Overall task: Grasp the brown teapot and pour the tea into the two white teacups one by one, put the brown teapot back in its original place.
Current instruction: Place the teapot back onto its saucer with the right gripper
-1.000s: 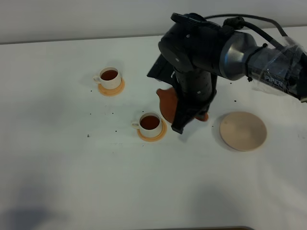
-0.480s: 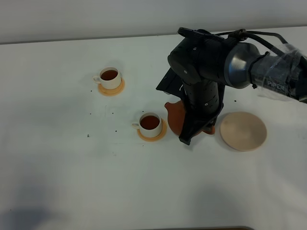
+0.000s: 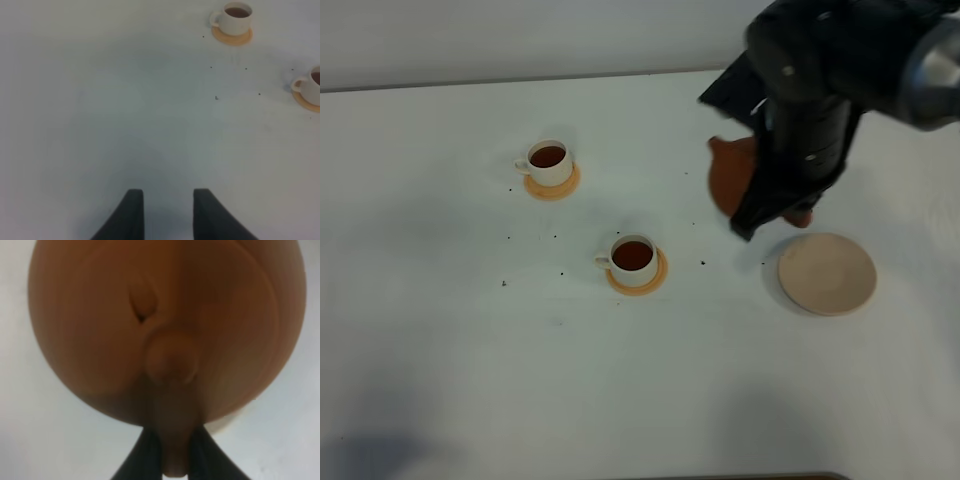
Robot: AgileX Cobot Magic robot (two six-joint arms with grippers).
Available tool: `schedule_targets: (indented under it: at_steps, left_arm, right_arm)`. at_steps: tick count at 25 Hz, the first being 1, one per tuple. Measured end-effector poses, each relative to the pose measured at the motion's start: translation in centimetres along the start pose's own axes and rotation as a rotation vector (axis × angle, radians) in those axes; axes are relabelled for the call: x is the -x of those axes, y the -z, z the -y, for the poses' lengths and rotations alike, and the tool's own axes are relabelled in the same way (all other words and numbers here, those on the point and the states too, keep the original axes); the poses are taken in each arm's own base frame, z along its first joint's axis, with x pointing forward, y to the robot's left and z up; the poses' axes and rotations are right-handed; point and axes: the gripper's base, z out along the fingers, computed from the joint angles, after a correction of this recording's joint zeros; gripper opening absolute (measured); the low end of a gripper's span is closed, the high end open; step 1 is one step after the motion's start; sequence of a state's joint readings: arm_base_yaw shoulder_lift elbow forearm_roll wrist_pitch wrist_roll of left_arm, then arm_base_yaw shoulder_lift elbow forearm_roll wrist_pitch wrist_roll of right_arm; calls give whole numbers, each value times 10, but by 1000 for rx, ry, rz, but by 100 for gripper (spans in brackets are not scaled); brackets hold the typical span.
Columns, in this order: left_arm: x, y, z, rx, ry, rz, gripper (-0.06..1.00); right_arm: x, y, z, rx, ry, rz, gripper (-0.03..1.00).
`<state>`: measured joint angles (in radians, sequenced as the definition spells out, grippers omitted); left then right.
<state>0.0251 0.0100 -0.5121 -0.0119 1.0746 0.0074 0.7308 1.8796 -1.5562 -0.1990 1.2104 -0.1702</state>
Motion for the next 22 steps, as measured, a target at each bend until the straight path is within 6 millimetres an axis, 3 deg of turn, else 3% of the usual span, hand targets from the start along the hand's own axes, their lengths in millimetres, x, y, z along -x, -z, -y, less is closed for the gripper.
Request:
schedule_targets:
  at_steps: [4, 9, 15, 22]
  left_arm:
    - [0, 0, 0, 0, 0, 0, 25]
    - [0, 0, 0, 0, 0, 0, 25]
    - [0, 0, 0, 0, 0, 0, 25]
    - [0, 0, 0, 0, 0, 0, 25]
  right_arm:
    - [-34, -1, 15, 4, -111, -53, 9]
    - [-74, -24, 12, 16, -197, -79, 9]
    - [-83, -55, 2, 16, -220, 8, 9]
    - [-84, -86, 12, 29, -266, -26, 9]
